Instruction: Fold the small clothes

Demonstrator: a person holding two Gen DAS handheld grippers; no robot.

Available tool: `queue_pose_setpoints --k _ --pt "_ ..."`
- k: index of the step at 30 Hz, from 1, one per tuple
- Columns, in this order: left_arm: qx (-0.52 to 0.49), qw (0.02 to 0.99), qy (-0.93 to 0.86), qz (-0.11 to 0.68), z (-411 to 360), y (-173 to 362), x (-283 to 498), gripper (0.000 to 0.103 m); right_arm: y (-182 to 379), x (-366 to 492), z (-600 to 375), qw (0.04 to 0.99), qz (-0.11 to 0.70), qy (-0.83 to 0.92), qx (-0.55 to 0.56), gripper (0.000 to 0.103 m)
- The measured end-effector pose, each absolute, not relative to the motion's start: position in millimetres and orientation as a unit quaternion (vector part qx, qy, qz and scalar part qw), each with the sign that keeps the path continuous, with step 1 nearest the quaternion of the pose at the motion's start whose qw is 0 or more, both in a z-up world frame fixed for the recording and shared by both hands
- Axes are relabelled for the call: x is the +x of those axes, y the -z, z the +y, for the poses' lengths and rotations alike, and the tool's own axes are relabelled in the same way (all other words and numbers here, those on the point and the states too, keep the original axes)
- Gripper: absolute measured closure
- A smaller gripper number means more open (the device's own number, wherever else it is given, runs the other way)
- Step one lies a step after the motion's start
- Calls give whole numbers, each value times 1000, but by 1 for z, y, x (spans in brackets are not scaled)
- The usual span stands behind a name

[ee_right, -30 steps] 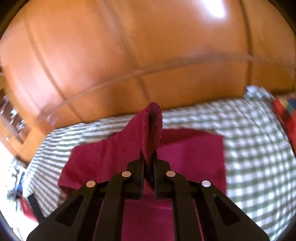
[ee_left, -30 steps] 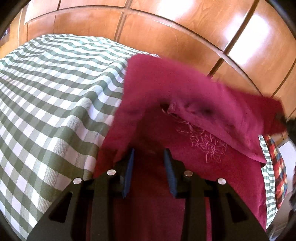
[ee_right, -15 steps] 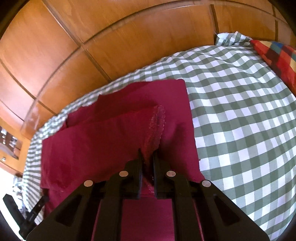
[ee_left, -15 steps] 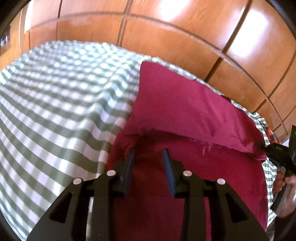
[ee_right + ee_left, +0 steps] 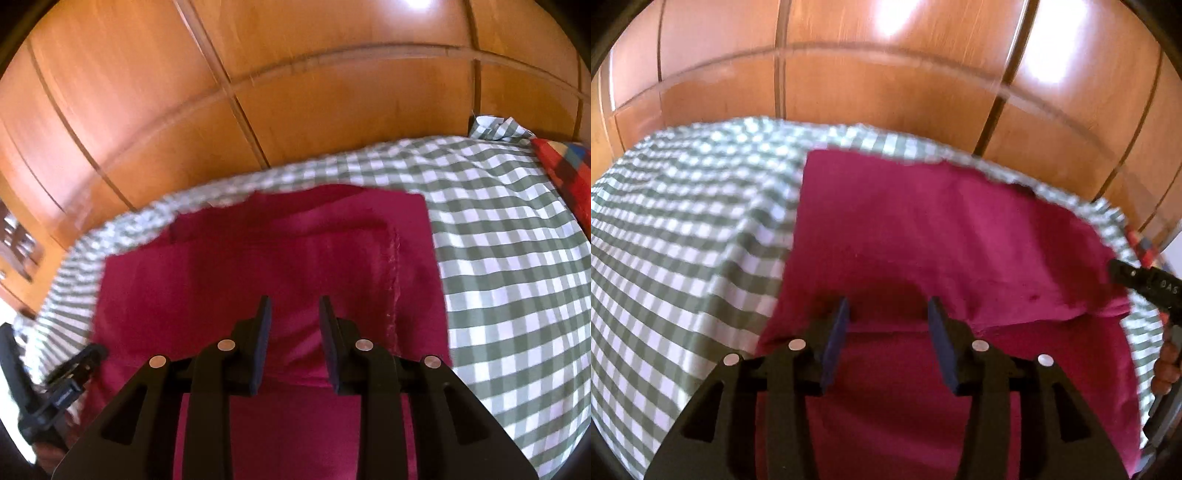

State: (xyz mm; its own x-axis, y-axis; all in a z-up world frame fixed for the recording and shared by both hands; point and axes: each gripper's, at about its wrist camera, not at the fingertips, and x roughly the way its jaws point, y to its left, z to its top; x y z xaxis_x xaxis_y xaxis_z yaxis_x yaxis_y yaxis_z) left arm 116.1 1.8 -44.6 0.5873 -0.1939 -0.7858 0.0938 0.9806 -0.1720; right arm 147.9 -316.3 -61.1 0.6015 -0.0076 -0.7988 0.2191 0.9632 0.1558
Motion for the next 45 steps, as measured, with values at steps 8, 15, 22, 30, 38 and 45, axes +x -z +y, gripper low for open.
queue_pose_setpoints --k 8,15,22,30,38,45 --pt "-120 903 84 404 45 11 123 56 89 137 -313 912 395 72 80 77" --pt "-197 882 69 424 91 13 189 53 89 135 -313 914 390 71 84 77" --pt "-232 849 106 463 79 37 237 51 87 136 -315 914 389 72 84 77" --pt "-139 892 56 427 47 31 238 91 88 135 -313 915 388 75 80 77" --pt "-4 898 -28 439 26 60 241 82 90 137 -312 915 388 77 74 77" --pt "1 921 -16 390 22 19 179 75 90 137 -312 916 387 76 75 77"
